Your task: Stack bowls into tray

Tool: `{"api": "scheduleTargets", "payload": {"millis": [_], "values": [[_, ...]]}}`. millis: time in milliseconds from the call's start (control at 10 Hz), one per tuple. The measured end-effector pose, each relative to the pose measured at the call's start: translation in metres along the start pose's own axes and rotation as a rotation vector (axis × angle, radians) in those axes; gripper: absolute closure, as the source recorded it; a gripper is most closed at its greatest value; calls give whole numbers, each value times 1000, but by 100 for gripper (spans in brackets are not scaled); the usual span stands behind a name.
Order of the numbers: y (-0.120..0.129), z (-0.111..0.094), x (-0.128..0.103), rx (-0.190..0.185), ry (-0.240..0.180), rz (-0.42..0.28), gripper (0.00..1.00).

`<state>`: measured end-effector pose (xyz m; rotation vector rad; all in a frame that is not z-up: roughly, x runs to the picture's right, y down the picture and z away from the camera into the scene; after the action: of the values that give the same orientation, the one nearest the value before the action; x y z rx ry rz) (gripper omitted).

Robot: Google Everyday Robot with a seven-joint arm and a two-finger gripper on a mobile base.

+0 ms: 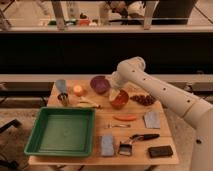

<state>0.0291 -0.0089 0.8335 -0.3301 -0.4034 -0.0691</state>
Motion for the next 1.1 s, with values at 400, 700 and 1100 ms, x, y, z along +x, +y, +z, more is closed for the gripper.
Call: {"api": "scheduleTargets", "payload": {"millis": [400, 700, 1100], "values": [[18, 4, 8, -15, 30, 42, 20], [34, 9, 22, -51, 92, 84, 20], [49, 26, 39, -107, 125, 149, 20]]}}
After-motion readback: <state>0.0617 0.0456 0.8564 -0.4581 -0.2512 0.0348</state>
